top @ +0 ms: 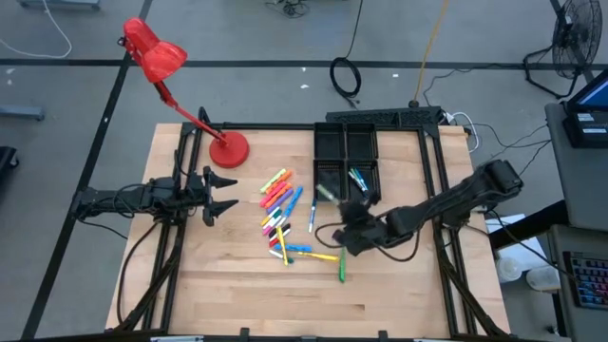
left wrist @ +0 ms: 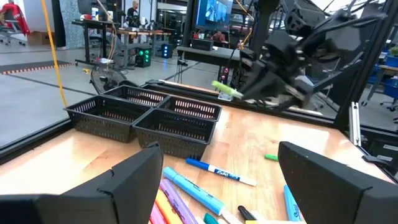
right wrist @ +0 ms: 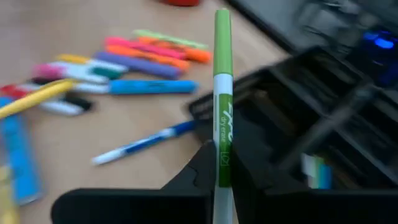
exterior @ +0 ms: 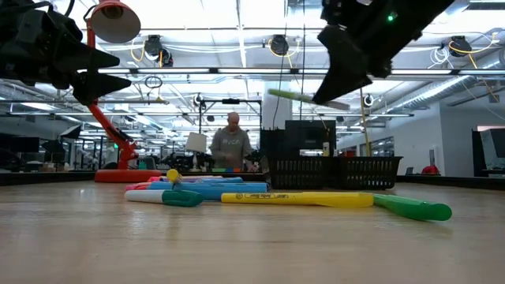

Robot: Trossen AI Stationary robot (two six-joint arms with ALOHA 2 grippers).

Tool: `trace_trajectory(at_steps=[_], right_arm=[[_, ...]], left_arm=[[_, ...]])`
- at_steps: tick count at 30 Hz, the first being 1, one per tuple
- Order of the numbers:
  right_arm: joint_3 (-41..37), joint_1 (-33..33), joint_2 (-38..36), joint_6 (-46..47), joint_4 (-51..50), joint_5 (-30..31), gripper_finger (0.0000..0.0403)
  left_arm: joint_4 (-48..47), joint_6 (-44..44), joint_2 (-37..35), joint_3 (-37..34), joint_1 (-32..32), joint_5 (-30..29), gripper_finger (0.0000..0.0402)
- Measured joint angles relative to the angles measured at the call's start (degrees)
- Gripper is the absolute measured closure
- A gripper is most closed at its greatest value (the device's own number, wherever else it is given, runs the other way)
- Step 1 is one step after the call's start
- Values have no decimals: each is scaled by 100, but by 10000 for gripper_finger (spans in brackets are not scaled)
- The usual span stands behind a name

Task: Pick & Place Markers
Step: Put the green marker pen into the bottom right black bin

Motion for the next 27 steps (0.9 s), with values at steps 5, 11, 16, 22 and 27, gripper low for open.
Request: trace_trajectory(at_steps=[5,11,16,22,27], right_arm=[[0,-330,-152,1090,-1386,187,387],[-271,-962,-196,1706,-2175,-110,387],[-1007,-1522,-393,1273,-1328,-622,387],[-1708,-1851,-630,418,164,-1057,387],[-1915,-1872,-760,178,572,-1026,374]], left_arm=[[0,0,0,0,0,0,78],[0,0,0,0,0,0,78],[1,0,0,0,0,0,78],[0,0,0,0,0,0,78],[-2,0,0,0,0,0,78]])
